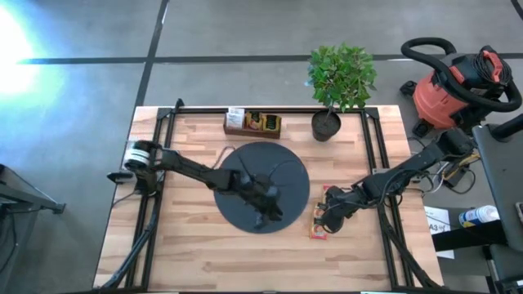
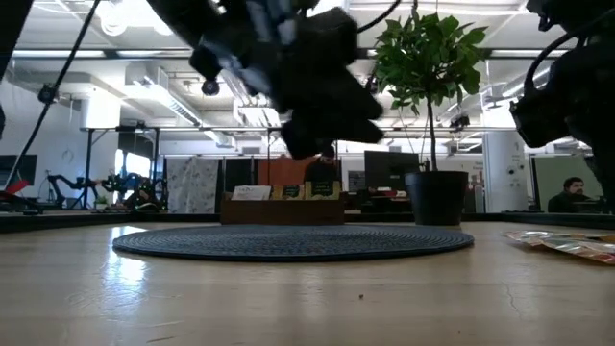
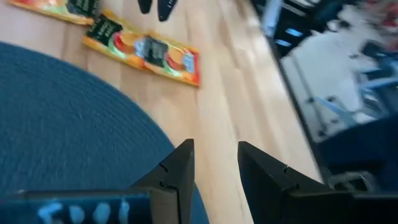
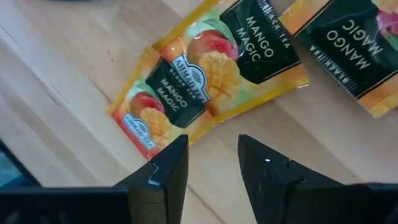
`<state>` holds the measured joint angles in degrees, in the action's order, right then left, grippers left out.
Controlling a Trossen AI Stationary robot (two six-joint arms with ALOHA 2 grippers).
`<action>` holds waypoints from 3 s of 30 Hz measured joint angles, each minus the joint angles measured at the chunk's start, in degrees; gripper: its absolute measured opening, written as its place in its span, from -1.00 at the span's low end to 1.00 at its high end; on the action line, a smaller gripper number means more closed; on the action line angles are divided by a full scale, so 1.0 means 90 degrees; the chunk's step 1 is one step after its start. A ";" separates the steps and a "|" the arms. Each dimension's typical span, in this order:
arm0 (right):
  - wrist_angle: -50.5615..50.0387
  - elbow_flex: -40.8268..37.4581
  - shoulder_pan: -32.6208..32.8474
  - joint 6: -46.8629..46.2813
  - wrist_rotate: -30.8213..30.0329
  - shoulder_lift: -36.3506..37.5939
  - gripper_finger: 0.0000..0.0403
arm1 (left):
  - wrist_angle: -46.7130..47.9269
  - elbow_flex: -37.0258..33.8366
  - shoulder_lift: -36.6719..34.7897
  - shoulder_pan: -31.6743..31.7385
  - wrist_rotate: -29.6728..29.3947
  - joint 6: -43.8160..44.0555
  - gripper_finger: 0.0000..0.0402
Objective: Pick & Place Tea
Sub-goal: Put the orange tea bag into the middle section of the brown wooden organizer
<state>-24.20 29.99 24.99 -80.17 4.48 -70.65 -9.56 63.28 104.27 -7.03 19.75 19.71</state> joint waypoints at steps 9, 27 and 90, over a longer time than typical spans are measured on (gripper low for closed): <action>0.0192 -0.0229 0.0000 0.0465 -0.0150 -0.0007 -0.32 | 0.0037 0.1796 0.1608 -0.0504 -0.0918 0.0644 -0.42; 0.0761 -0.0258 0.0002 0.1073 0.0013 -0.0417 -0.32 | 0.0628 0.4366 0.3756 -0.0875 -0.1545 0.2079 -0.42; -0.0960 0.1863 -0.0019 0.4313 -0.1426 -0.0399 -0.96 | 0.4367 0.3857 0.1758 -0.1538 -0.6040 0.3278 -0.42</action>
<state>-32.83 46.76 24.82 -41.35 -8.35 -74.25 29.74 98.00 120.09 -20.87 -34.61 49.21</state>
